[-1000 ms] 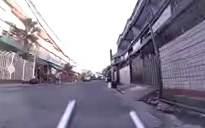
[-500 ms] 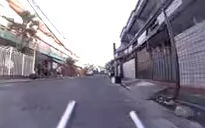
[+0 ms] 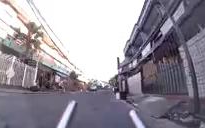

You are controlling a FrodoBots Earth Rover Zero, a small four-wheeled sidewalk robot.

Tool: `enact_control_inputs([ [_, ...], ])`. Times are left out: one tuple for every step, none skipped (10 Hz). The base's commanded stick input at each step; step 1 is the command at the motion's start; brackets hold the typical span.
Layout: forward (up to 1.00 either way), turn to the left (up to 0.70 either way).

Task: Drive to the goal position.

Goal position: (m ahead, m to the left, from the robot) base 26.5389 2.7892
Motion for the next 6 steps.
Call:
enact_control_inputs([
  [0.85,0.0],
  [0.85,0.0],
  [0.85,0.0],
  [0.85,0.0],
  [0.85,0.0],
  [0.85,0.0],
])
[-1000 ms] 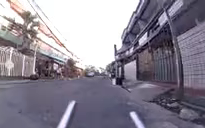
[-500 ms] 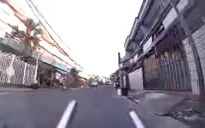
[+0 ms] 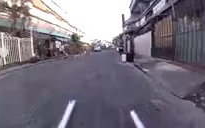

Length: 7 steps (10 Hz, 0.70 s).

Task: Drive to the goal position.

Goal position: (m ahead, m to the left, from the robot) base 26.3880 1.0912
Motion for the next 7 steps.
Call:
enact_control_inputs([
  [0.85,0.0],
  [0.85,0.0],
  [0.85,0.0],
  [0.85,-0.07],
  [0.85,-0.21],
  [0.85,-0.34],
  [0.85,-0.34],
])
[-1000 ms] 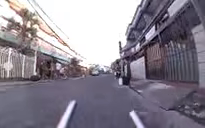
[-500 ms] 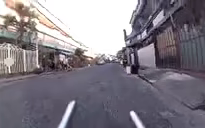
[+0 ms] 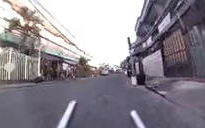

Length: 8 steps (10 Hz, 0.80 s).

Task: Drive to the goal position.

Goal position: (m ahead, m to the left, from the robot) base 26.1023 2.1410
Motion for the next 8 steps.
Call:
enact_control_inputs([
  [0.85,-0.34],
  [0.85,-0.34],
  [0.85,-0.34],
  [0.85,-0.34],
  [0.85,-0.34],
  [0.85,-0.34],
  [0.85,-0.34],
  [0.85,-0.34],
])
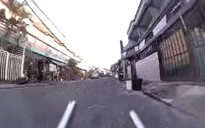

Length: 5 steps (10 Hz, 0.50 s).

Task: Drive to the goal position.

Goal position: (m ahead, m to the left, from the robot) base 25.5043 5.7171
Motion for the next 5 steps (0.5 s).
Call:
enact_control_inputs([
  [0.85,-0.34],
  [0.85,-0.34],
  [0.85,-0.34],
  [0.85,-0.34],
  [0.85,-0.34],
])
